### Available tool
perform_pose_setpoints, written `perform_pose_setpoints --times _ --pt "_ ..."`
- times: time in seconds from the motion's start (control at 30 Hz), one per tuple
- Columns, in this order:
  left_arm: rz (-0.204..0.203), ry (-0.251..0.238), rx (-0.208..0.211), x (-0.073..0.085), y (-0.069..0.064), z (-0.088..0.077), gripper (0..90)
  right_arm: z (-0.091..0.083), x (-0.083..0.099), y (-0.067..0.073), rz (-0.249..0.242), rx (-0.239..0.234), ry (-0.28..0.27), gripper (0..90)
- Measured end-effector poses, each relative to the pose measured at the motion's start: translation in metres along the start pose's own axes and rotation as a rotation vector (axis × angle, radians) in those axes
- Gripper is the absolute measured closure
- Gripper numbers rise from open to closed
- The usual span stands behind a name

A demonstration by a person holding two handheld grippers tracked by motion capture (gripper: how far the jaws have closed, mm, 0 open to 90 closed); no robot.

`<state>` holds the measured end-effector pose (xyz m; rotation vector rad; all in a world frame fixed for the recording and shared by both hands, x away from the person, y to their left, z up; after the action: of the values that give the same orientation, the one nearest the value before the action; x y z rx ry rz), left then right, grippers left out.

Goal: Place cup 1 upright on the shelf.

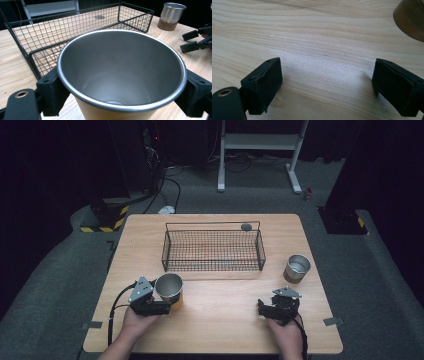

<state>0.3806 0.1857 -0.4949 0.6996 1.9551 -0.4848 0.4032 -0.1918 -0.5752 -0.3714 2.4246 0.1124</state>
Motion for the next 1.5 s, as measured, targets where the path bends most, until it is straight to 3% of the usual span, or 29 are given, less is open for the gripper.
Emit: perform_pose_setpoints --times 0.73,1.07,1.5 --pt "0.008 -0.061 -0.006 -0.036 0.002 0.005 13.6 0.0 0.0 0.0 0.0 -0.001 0.001 9.3" --pt "0.014 -0.059 -0.01 -0.046 0.005 0.011 13.6 0.0 0.0 0.0 0.0 -0.001 0.001 9.4" --pt "-0.009 -0.05 -0.003 -0.056 0.012 0.022 13.6 0.0 0.0 0.0 0.0 -0.001 0.002 9.4"
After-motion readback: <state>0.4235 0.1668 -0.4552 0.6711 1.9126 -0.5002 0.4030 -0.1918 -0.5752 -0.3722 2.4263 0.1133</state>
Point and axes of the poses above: each handheld gripper's, and its own axes: z roughly forward along the jaws, x roughly out of its underside, y roughly to its left, the point moved 7 cm from there along z, roughly forward along the jaws, and after that the axes turned 5 degrees about y, right-handed, at the moved point
